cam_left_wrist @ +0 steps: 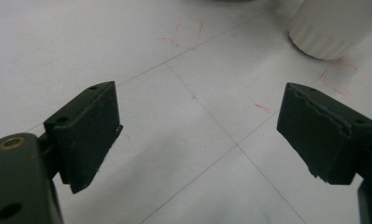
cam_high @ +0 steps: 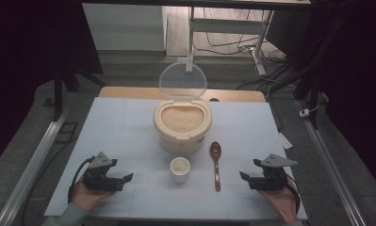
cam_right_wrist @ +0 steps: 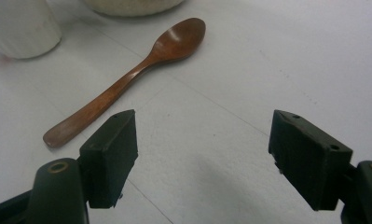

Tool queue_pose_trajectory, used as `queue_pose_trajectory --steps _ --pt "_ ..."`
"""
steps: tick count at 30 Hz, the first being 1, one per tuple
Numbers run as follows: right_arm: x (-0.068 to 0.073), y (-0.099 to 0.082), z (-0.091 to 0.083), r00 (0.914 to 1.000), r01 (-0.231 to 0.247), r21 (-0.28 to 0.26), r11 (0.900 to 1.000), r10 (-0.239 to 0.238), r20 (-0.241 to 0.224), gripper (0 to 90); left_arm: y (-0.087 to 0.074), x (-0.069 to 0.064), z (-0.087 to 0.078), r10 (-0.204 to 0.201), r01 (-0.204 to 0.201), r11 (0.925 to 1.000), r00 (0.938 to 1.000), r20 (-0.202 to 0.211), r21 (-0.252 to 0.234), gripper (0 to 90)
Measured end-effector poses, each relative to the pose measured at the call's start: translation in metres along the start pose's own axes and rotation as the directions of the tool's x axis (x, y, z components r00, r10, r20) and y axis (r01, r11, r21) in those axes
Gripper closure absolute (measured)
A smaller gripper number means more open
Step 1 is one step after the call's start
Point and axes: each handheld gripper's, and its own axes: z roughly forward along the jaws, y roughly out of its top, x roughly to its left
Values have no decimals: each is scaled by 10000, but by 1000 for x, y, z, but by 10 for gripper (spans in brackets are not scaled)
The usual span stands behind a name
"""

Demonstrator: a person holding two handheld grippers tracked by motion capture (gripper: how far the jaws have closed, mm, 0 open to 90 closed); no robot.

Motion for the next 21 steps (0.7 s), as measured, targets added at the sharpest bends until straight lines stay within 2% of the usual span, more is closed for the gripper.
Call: queue_pose_trajectory --steps 4,9,21 --pt "0 0 1 9999 90 92 9999 -91 69 239 0 0 0 -24 24 10000 10000 -12 27 130" --pt "-1 0 0 9999 -5 226 9997 8 -120 266 -1 0 1 15 -14 10000 10000 -62 93 131" --pt "2 1 2 9999 50 295 9996 -45 -152 286 -2 2 1 -62 64 9999 9999 -157 119 132"
